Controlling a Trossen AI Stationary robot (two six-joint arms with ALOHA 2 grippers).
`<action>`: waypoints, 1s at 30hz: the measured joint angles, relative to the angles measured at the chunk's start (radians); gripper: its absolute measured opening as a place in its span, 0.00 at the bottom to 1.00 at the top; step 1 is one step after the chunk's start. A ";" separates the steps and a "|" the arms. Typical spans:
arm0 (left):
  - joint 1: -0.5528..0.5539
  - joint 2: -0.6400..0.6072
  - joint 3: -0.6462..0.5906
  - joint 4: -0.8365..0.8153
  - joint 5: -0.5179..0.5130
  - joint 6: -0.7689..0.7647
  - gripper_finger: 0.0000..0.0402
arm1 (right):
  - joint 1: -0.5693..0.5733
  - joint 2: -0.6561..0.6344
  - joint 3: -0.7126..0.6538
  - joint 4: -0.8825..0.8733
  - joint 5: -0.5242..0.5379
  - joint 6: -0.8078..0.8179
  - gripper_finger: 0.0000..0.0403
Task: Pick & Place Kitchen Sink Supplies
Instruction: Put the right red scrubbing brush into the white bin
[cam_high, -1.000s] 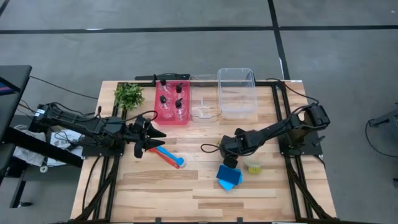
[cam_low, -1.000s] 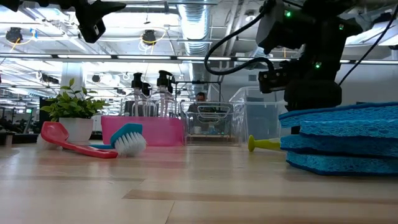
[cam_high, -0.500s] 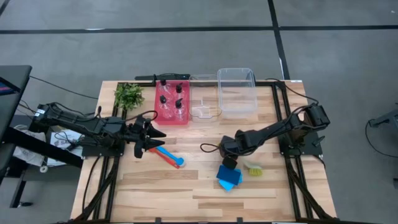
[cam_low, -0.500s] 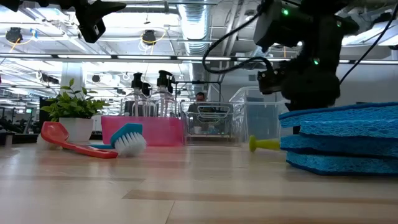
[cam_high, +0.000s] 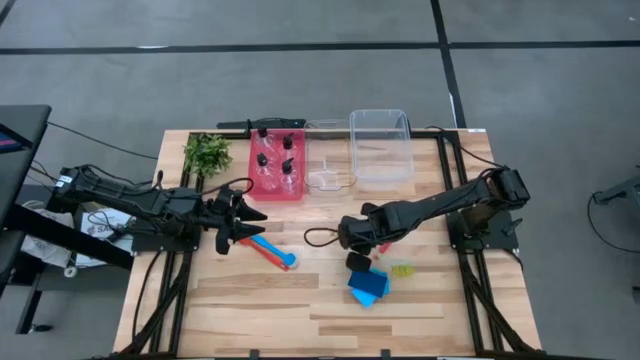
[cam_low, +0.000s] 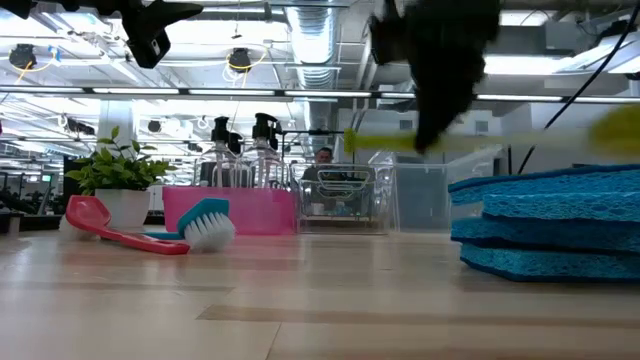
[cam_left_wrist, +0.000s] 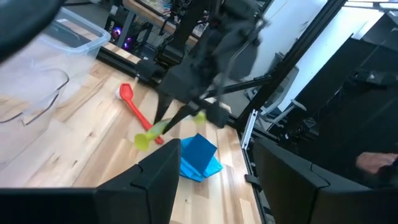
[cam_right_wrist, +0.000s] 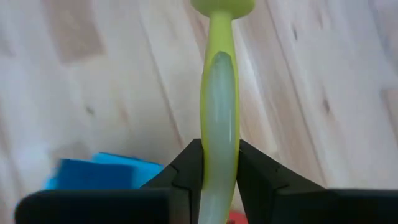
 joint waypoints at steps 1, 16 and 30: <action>0.000 0.000 0.000 0.000 0.000 0.007 0.51 | 0.000 0.000 0.027 -0.007 0.000 -0.015 0.18; 0.000 0.002 0.000 -0.022 0.000 0.265 0.51 | 0.000 0.000 0.343 -0.005 0.004 -0.252 0.18; 0.000 0.002 0.000 -0.023 0.000 0.261 0.51 | -0.077 0.000 0.472 -0.077 0.332 -0.272 0.18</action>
